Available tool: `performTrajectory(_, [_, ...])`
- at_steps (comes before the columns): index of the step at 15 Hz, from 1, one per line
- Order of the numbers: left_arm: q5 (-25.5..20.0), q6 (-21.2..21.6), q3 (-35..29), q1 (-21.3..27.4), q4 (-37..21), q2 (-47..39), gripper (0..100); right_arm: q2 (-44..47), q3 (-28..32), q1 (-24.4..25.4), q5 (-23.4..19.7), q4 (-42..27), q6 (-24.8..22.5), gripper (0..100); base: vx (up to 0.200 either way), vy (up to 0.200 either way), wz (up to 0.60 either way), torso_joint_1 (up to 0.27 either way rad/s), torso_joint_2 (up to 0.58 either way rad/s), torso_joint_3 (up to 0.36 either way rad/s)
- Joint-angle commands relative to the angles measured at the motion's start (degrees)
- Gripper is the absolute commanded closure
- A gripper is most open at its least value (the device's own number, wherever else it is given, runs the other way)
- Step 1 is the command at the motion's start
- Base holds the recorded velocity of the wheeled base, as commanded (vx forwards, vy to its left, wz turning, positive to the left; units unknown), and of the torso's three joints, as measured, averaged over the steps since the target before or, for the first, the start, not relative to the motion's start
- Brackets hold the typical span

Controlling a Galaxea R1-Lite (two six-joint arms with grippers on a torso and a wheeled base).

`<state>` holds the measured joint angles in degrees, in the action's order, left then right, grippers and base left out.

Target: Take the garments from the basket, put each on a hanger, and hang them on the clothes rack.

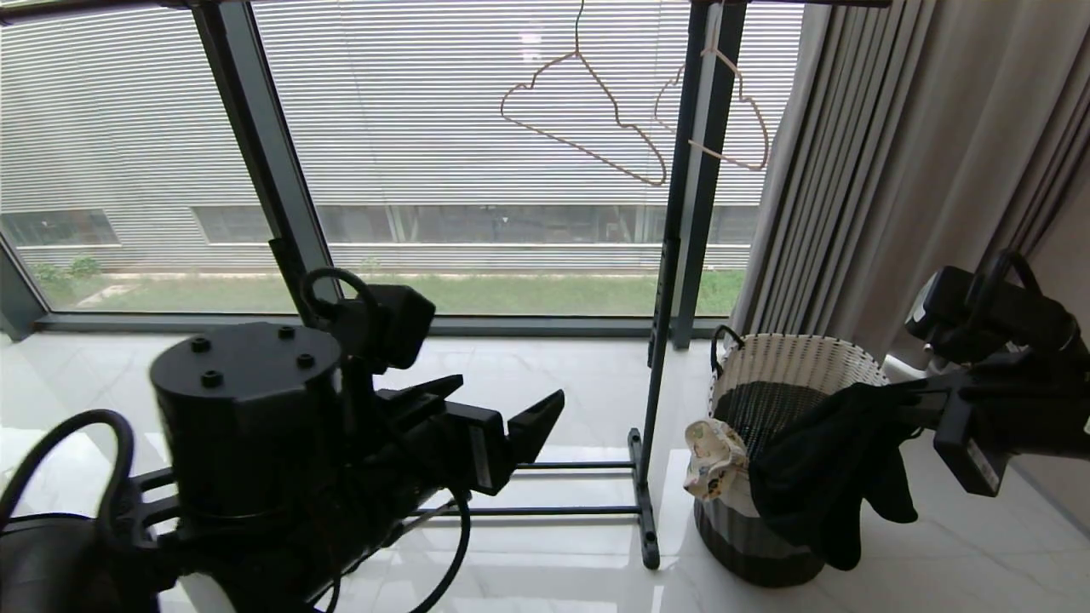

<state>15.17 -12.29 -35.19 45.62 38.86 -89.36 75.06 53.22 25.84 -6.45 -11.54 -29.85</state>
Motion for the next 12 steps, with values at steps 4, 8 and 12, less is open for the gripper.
performTrajectory(4, [0.8, 0.1, -18.3, 17.2, 7.0, -29.7, 0, 0.7, 0.0, 1.1, -0.1, 0.0, 0.0, 100, 0.0, 0.0, 0.0, 0.0, 0.0, 0.0])
performTrajectory(8, [0.8, 0.2, -34.8, 19.4, 6.9, -42.5, 0, 0.4, 0.0, 1.7, 0.0, 0.0, 0.0, 100, 0.0, 0.0, 0.0, 0.0, 0.0, 0.0])
performTrajectory(12, [0.8, 0.2, -38.9, 17.8, 6.6, -48.2, 0, 0.3, 0.0, 1.7, 0.0, 0.1, 0.1, 100, 0.0, 0.0, 0.0, 0.0, 0.0, 0.0])
